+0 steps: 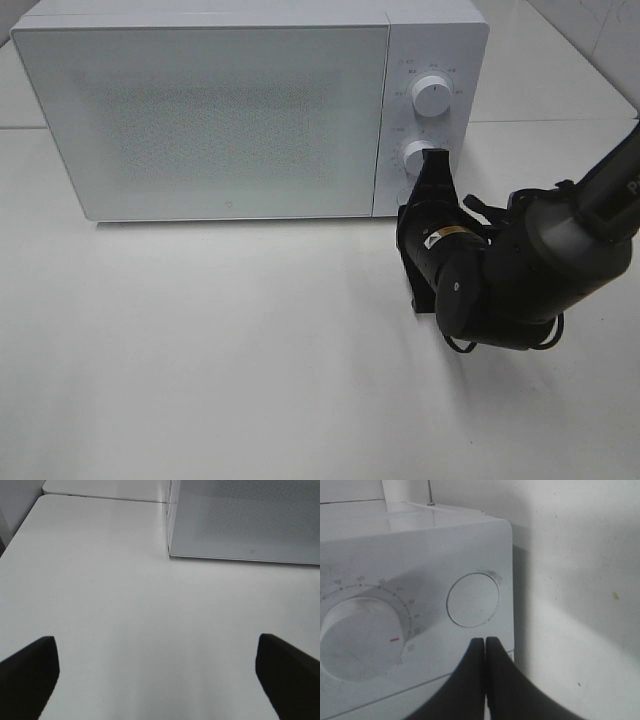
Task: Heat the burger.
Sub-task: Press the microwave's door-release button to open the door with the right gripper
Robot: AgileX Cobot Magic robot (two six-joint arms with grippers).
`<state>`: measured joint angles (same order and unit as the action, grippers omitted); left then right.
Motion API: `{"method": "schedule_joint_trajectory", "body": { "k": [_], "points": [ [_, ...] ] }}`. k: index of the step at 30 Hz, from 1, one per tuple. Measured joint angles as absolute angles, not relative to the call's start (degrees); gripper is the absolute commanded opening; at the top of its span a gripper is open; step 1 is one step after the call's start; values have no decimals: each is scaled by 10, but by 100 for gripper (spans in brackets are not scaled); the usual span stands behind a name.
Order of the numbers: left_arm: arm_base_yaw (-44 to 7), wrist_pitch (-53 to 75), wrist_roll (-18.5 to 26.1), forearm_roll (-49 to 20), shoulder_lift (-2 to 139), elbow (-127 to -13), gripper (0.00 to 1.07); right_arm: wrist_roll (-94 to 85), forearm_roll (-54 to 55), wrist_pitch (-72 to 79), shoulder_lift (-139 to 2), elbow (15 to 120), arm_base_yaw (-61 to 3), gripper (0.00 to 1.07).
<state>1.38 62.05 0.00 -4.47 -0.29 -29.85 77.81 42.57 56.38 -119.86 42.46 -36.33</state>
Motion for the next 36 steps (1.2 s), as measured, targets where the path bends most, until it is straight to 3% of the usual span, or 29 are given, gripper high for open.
{"method": "schedule_joint_trajectory", "body": {
  "k": [15, 36],
  "points": [
    [14, 621, 0, -45, -3, -299, 100, 752, 411, 539, -1240, 494, -326, 0],
    [14, 621, 0, -45, -3, -299, 100, 734, 431, 533, -1248, 508, -312, 0]
  ]
}}
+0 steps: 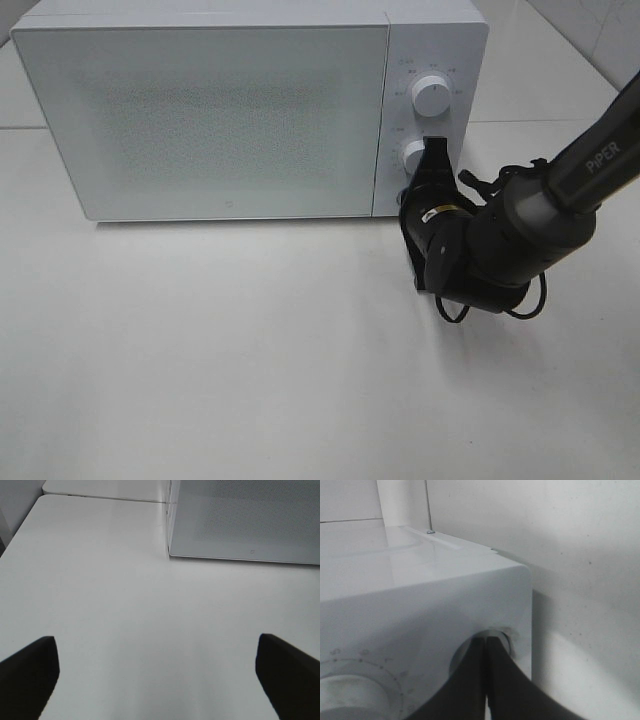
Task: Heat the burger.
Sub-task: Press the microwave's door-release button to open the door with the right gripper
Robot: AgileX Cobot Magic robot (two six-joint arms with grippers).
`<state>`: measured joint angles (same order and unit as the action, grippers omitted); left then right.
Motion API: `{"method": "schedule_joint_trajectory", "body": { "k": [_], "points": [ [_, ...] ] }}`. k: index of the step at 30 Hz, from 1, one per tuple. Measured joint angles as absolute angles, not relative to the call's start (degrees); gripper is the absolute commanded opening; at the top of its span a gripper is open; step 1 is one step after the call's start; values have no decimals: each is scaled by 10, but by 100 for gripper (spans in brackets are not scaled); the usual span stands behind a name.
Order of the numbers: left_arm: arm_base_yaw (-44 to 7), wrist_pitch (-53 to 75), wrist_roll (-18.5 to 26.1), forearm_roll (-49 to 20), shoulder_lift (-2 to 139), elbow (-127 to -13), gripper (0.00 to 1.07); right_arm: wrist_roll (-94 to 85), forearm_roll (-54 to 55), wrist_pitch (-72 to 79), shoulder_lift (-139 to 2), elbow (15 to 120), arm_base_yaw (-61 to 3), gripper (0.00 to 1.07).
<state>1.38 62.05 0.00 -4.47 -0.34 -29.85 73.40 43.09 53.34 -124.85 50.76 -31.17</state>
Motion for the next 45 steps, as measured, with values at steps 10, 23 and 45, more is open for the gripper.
{"method": "schedule_joint_trajectory", "body": {
  "k": [10, 23, 45],
  "points": [
    [14, 621, 0, -45, -3, -299, 100, 733, 461, 540, -1267, 536, -317, 0],
    [14, 621, 0, -45, -3, -299, 100, 717, 504, 560, -1280, 557, -331, 0],
    [14, 621, 0, -45, -3, -299, 100, 718, 473, 539, -1261, 539, -323, 0]
  ]
}}
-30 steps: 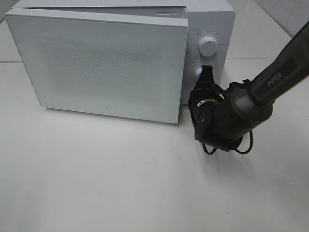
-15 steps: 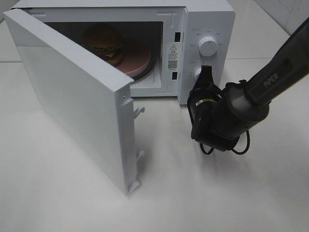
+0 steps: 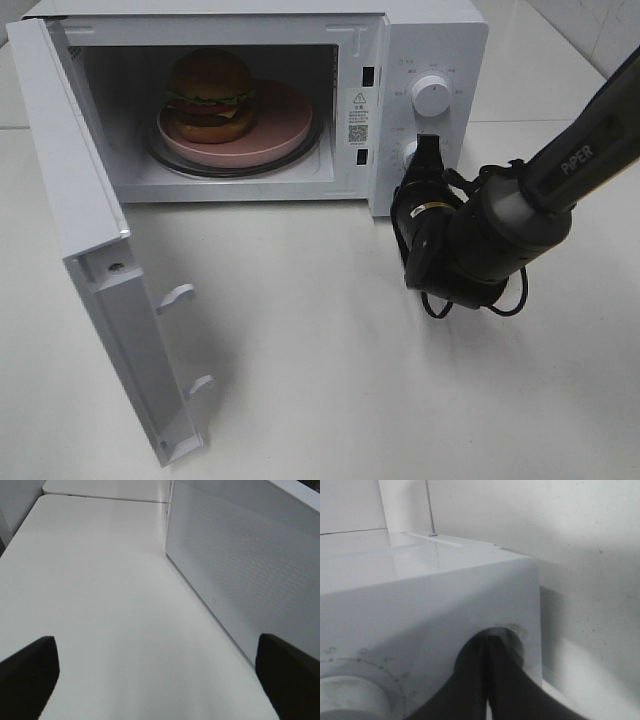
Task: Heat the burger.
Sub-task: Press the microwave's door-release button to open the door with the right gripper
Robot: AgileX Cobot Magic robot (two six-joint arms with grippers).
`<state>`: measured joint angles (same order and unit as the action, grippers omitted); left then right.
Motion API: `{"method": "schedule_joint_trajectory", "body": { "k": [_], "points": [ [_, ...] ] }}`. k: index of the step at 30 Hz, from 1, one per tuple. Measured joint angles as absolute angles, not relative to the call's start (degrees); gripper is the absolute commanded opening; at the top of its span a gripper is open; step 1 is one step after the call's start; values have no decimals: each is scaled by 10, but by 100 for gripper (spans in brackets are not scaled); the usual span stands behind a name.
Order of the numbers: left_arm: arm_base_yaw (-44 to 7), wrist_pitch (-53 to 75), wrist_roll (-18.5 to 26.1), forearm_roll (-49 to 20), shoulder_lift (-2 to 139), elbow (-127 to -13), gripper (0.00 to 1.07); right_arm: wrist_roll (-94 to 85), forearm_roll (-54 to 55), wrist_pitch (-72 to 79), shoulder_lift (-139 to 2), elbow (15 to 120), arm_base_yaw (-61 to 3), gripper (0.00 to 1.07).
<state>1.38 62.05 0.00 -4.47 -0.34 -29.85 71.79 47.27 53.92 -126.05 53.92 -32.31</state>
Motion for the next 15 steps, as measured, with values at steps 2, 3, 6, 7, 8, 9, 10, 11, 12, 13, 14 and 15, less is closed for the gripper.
{"method": "schedule_joint_trajectory", "body": {
  "k": [2, 3, 6, 7, 8, 9, 10, 11, 12, 13, 14, 15],
  "points": [
    [14, 621, 0, -45, -3, -299, 100, 718, 461, 536, -1252, 528, -319, 0],
    [14, 621, 0, -45, -3, -299, 100, 718, 461, 536, -1252, 528, -319, 0],
    [14, 621, 0, -45, -3, -299, 100, 718, 456, 526, -1239, 518, -319, 0],
    [14, 621, 0, -45, -3, -299, 100, 718, 453, 520, -1235, 515, -319, 0],
    [14, 621, 0, -45, -3, -299, 100, 718, 453, 520, -1235, 515, -319, 0],
    [14, 621, 0, -45, -3, -299, 100, 718, 450, 509, -1226, 510, -318, 0],
    [14, 621, 0, -45, -3, -299, 100, 718, 443, 500, -1219, 504, -318, 0],
    [14, 621, 0, -45, -3, -299, 100, 718, 443, 500, -1219, 504, -318, 0],
    [14, 621, 0, -45, -3, -299, 100, 718, 437, 496, -1216, 501, -317, 0],
    [14, 621, 0, -45, -3, -299, 100, 718, 417, 491, -1208, 494, -317, 0],
    [14, 621, 0, -45, -3, -299, 100, 718, 417, 491, -1208, 494, -317, 0],
    [14, 621, 0, -45, -3, -299, 100, 718, 403, 486, -1196, 487, -317, 0]
  ]
}}
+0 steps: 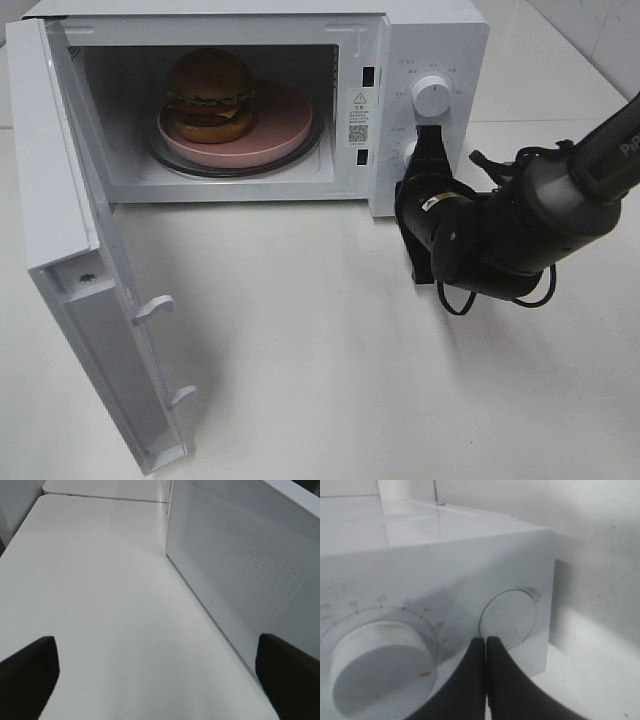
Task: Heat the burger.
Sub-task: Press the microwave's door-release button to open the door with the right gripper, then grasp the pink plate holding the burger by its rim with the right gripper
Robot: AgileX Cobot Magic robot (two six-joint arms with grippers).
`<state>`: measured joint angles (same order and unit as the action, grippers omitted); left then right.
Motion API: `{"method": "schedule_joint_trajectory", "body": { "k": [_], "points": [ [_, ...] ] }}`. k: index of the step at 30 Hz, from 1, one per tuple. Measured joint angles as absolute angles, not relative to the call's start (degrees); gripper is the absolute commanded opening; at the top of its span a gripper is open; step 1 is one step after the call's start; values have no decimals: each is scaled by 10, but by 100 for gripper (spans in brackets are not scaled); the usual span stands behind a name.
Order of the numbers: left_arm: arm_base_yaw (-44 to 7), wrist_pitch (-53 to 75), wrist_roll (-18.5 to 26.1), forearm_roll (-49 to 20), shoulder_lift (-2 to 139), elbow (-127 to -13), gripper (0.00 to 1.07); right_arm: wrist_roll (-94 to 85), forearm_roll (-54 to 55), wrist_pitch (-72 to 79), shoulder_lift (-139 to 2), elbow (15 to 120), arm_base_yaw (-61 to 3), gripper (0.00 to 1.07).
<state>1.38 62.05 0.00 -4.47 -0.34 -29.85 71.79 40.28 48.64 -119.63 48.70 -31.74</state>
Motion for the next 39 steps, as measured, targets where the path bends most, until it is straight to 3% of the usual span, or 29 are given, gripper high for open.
{"method": "schedule_joint_trajectory", "body": {
  "k": [15, 33, 39],
  "points": [
    [14, 621, 0, -45, -3, -299, 100, 622, 340, 380, -1097, 418, -317, 0],
    [14, 621, 0, -45, -3, -299, 100, 143, 286, 41, -957, 417, -317, 3],
    [14, 621, 0, -45, -3, -299, 100, 58, 189, -49, -910, 417, -317, 4]
  ]
}}
